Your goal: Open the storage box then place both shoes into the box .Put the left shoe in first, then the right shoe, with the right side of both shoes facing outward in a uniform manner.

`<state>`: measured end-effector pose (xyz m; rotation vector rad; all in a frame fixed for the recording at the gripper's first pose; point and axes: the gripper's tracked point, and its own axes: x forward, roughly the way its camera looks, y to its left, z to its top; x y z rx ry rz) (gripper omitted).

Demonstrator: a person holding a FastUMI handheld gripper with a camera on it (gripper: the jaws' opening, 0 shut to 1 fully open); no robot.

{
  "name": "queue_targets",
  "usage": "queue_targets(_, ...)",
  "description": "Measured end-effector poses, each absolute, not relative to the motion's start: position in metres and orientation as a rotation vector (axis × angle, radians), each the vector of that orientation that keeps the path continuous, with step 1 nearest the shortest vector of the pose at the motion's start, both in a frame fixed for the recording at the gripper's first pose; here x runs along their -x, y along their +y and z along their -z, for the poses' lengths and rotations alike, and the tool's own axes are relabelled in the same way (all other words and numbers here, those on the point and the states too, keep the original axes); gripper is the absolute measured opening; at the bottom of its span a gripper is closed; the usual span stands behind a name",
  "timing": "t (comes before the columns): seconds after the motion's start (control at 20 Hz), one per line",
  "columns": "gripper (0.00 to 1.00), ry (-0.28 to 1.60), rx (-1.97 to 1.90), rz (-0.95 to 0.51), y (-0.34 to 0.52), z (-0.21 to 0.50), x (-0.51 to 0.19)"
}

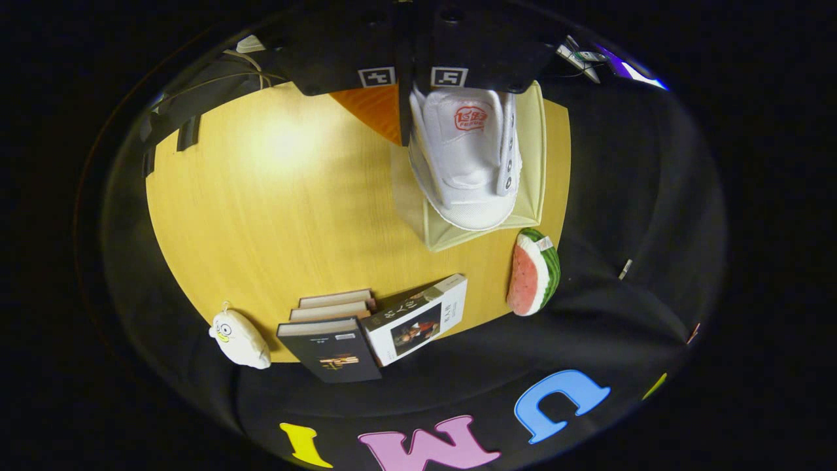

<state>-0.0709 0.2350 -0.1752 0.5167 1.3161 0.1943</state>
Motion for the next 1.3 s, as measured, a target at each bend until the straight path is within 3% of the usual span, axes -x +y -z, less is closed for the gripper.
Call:
queue_targets(0.3, 0.08, 1.383, -0.469, -0.088, 0.268, 0.21, 0.066)
queue_targets(0.4, 0.22, 1.334, -0.493, -0.114, 0.278, 0.202, 0.058)
queue_targets(0.5, 0.4, 1.264, -0.461, -0.157, 0.282, 0.189, 0.047)
queue_targets(0.65, 1.0, 1.193, -0.378, -0.246, 0.283, 0.177, 0.038)
queue_targets(1.0, 0.99, 1.078, -0.416, -0.245, 0.262, 0.167, 0.03)
queue_targets(1.3, 0.99, 0.816, -0.471, -0.201, 0.196, 0.129, -0.006)
